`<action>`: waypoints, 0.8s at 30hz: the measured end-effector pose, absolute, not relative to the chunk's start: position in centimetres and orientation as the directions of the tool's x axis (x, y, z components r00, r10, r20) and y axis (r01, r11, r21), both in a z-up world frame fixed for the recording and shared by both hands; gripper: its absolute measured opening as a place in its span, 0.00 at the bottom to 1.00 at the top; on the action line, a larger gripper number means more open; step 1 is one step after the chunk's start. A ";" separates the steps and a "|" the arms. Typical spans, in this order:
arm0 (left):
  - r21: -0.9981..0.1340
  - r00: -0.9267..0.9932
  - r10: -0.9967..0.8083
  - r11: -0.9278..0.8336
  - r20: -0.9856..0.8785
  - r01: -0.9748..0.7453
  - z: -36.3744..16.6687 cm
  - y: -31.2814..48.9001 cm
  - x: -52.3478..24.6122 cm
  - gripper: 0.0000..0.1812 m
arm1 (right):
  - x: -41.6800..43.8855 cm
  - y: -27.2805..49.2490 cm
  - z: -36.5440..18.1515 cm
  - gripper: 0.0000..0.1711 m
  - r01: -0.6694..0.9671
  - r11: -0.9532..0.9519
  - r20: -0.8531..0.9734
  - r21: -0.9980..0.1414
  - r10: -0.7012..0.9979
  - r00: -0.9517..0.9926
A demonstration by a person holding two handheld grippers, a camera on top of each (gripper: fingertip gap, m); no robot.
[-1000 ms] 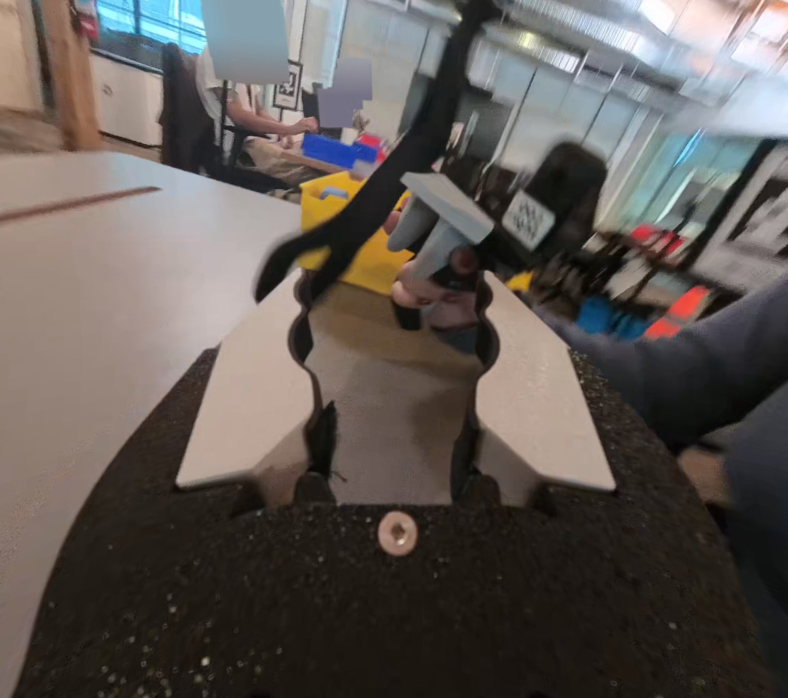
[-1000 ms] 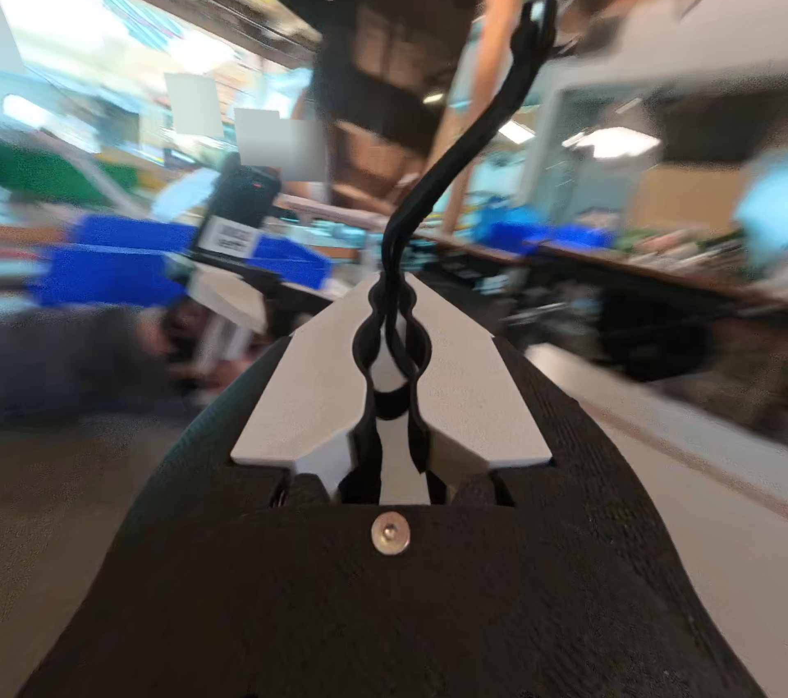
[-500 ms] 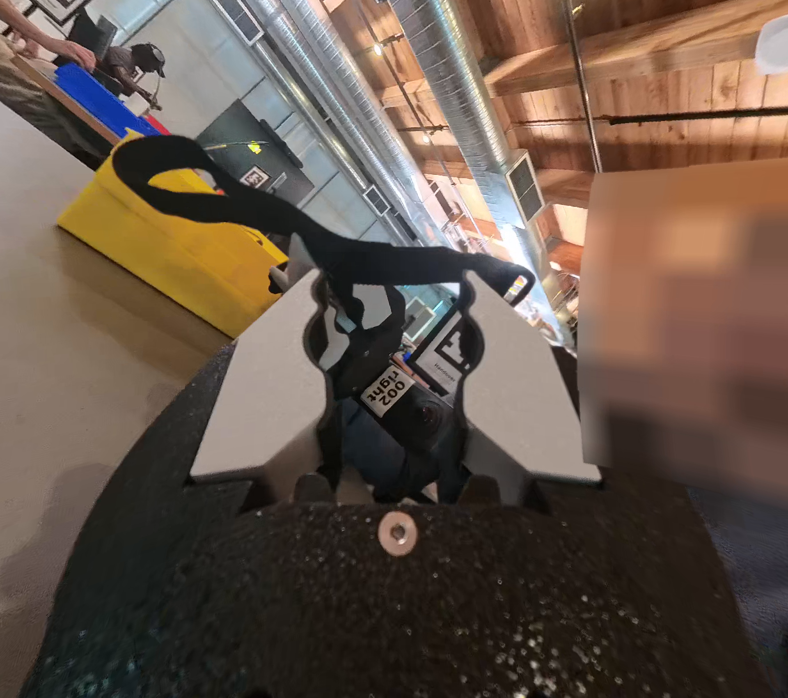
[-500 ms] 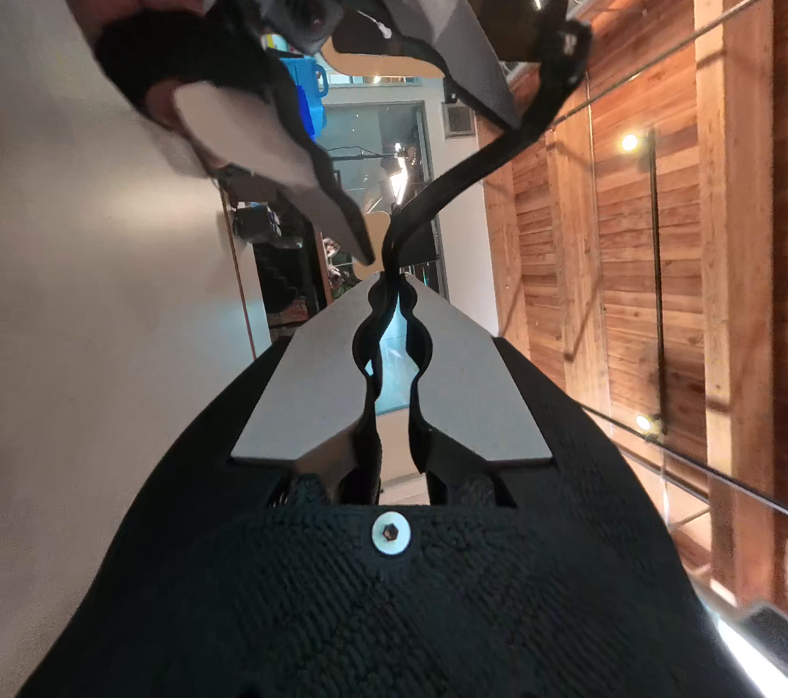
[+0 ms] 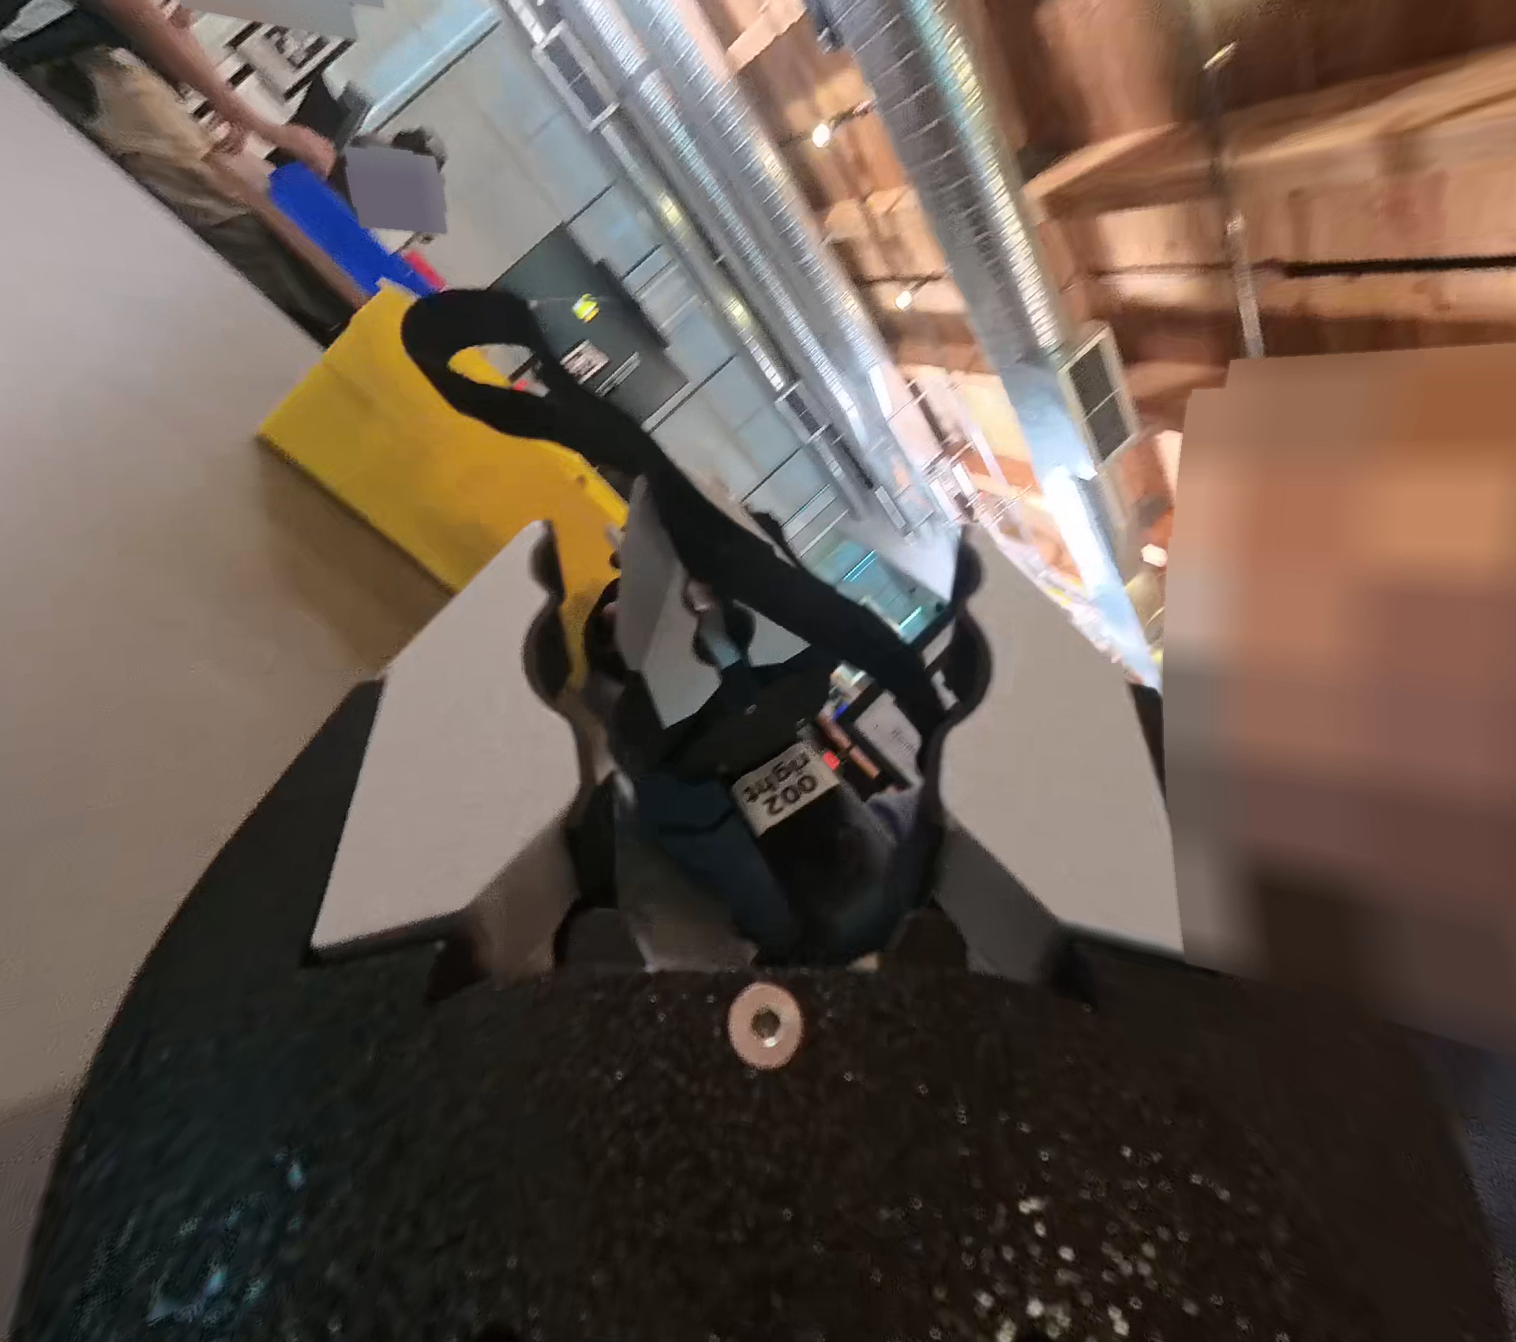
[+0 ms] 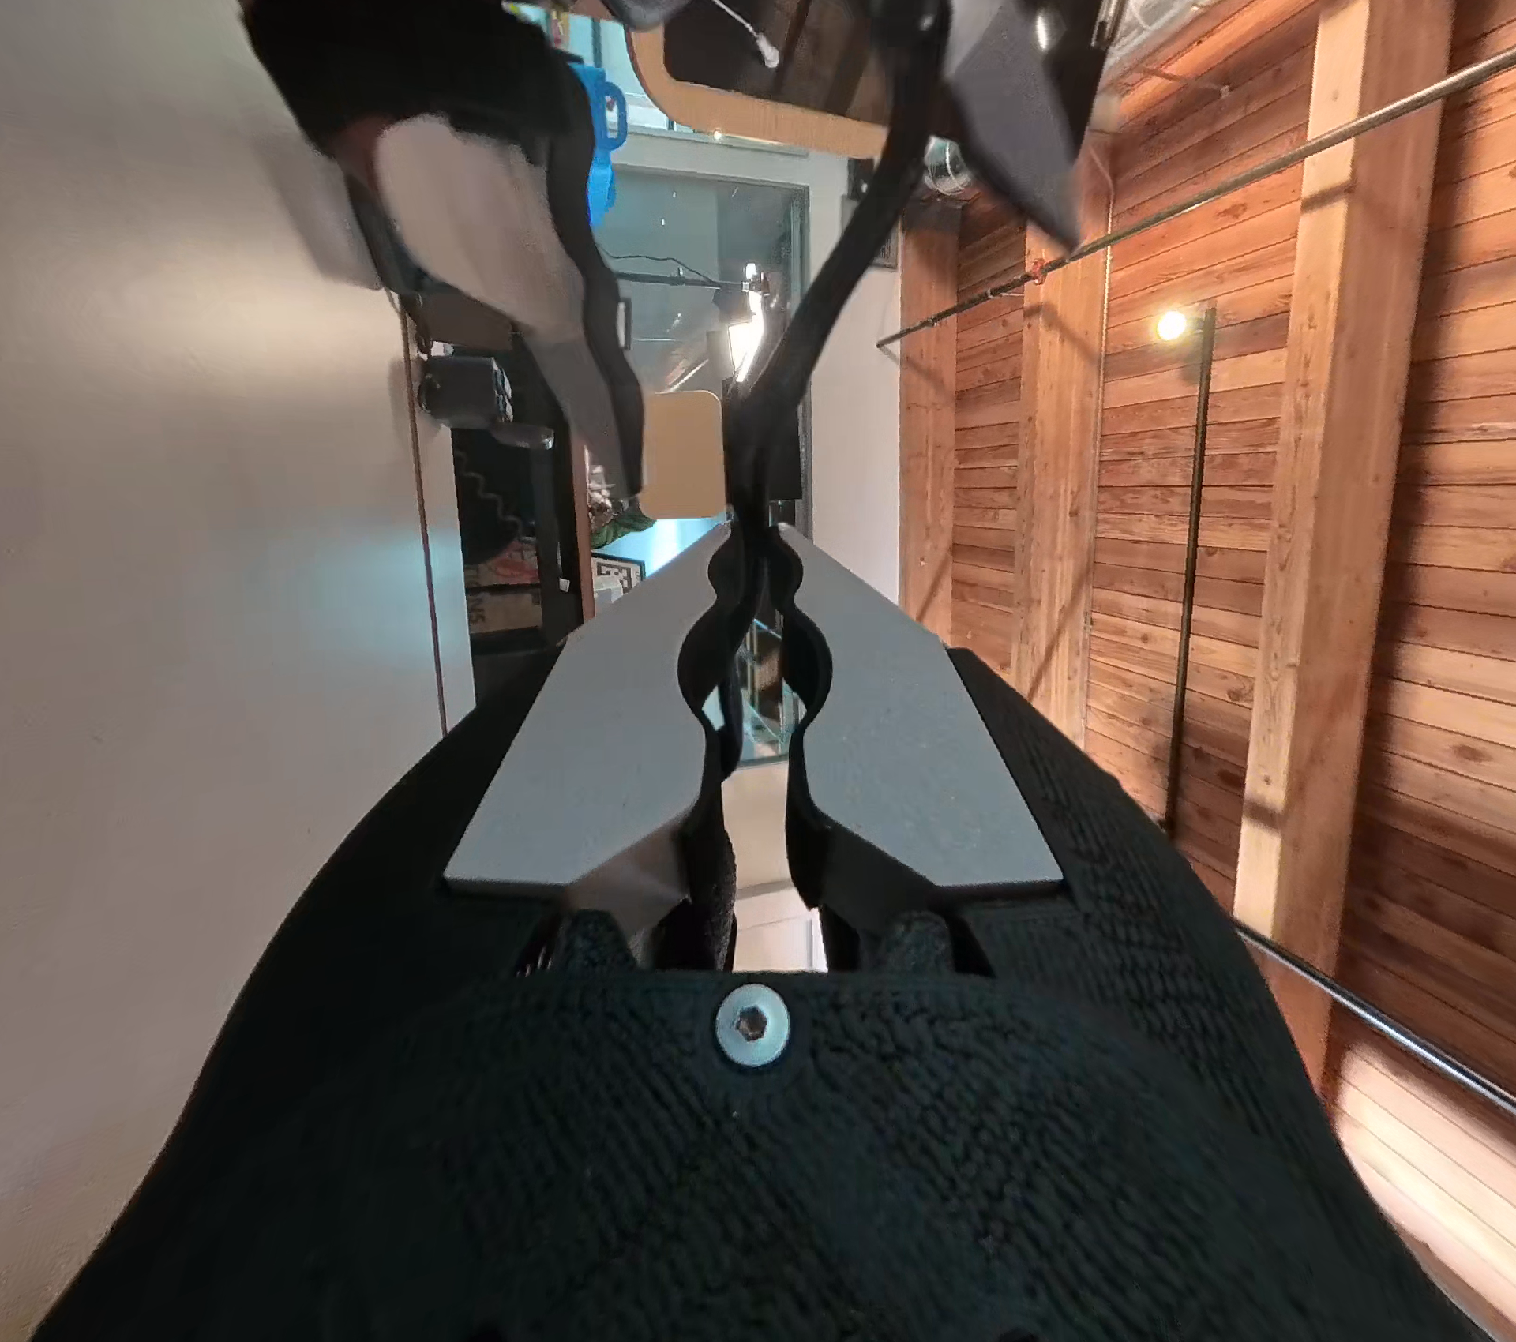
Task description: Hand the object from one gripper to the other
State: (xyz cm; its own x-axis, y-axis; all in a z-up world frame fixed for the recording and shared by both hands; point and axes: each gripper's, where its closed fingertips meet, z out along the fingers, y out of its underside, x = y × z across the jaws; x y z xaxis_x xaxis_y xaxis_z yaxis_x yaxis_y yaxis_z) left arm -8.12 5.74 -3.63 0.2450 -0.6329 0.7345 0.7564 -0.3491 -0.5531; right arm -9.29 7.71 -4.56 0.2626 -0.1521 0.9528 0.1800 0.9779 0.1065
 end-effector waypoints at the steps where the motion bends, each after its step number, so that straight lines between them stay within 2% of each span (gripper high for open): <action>1: -0.577 0.268 -0.628 -0.359 0.731 0.733 -4.1 5.8 -7.7 0.41 | -9.3 7.6 -4.6 0.01 0.178 0.978 0.953 0.110 -0.155 0.261; 5: -0.635 0.323 -0.633 -0.355 0.703 0.686 -4.8 5.7 -7.2 0.13 | -9.3 7.6 -4.5 0.02 0.167 0.983 0.956 0.076 -0.119 0.267; 7: -0.700 0.394 -0.643 -0.325 0.657 0.637 -5.2 5.5 -7.2 0.01 | -9.1 7.8 -4.5 0.03 0.129 0.991 0.964 -0.029 -0.006 0.264; 9: -0.783 0.530 -0.627 -0.221 0.570 0.581 -5.3 5.8 -7.9 0.00 | -9.2 7.8 -5.1 0.12 0.017 0.964 0.943 -0.266 0.257 0.210; 12: -0.922 0.776 -0.537 -0.010 0.331 0.386 -4.7 5.8 -9.4 0.00 | -9.1 8.8 -5.1 0.18 -0.083 0.749 0.744 -0.658 0.663 0.085; 14: -0.988 0.919 -0.386 0.084 0.086 0.128 -4.9 5.8 -10.6 0.00 | -9.1 9.1 -5.2 0.19 -0.113 0.465 0.474 -0.878 0.878 -0.073; 16: -0.980 0.951 -0.235 0.074 -0.199 -0.186 -5.6 5.8 -11.3 0.00 | -9.0 9.2 -5.0 0.20 -0.081 0.088 0.105 -0.993 0.966 -0.238; 18: -0.868 0.862 -0.113 0.002 -0.493 -0.496 -6.6 5.9 -11.8 0.00 | -9.2 10.1 -5.0 0.24 -0.008 -0.248 -0.233 -0.969 0.920 -0.316; 20: -0.640 0.644 -0.025 -0.089 -0.764 -0.763 -7.2 5.7 -12.2 0.00 | -9.2 10.8 -5.5 0.27 0.090 -0.505 -0.500 -0.858 0.785 -0.366; 22: -0.375 0.371 0.057 -0.164 -0.927 -0.912 -6.9 5.6 -12.3 0.00 | -9.1 11.2 -5.8 0.30 0.179 -0.683 -0.686 -0.708 0.605 -0.403; 24: -0.198 0.183 0.093 -0.205 -0.979 -0.958 -6.7 5.6 -11.9 0.00 | -8.7 11.4 -5.5 0.33 0.227 -0.768 -0.766 -0.599 0.467 -0.442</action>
